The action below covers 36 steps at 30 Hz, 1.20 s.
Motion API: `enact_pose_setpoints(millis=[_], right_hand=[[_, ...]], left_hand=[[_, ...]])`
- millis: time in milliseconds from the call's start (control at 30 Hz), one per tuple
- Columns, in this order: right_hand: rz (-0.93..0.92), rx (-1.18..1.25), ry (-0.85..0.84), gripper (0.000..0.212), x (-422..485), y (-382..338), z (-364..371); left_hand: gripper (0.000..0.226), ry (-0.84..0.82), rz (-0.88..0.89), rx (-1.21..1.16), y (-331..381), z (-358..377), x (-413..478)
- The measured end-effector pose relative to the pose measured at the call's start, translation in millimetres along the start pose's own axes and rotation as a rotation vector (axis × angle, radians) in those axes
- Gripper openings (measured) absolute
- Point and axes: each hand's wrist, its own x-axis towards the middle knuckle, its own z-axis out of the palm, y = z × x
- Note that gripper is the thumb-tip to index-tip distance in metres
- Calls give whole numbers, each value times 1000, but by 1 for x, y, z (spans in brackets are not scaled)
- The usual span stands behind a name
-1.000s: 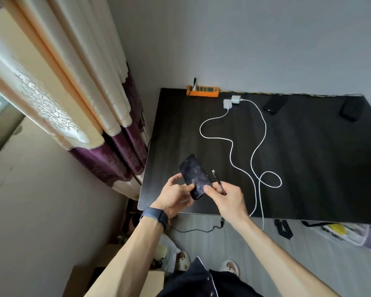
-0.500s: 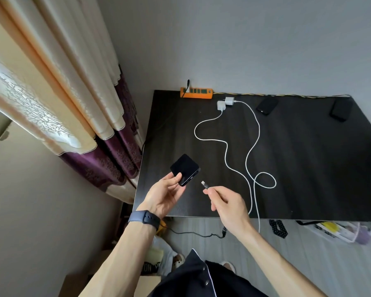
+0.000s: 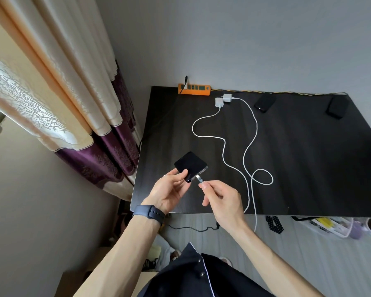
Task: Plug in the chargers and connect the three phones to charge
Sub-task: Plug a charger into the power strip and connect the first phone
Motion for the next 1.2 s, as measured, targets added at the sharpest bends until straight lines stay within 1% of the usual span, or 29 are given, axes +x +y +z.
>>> enact_pose_setpoints(millis=[300,400,533,700,833,1100,1200], right_hand=[[4,-36,42,17,0,3,3],[9,-57,48,17,0,5,2],[-1,-36,61,18,-2,5,1],[-18,18,84,18,-6,5,1],[-12,-4,75,19,-6,7,2],[68,-37,67,21,-5,11,3],[97,-61,67,24,-4,12,4]], left_hand=[[47,22,6,4,0,-1,0],[48,8,18,15,0,-2,-1],[49,-12,41,56,-1,3,-4],[51,20,45,58,-2,2,-4],[52,28,48,40,-6,2,-6],[56,32,154,-24,-11,0,-6],[62,28,234,31,-14,-1,-6]])
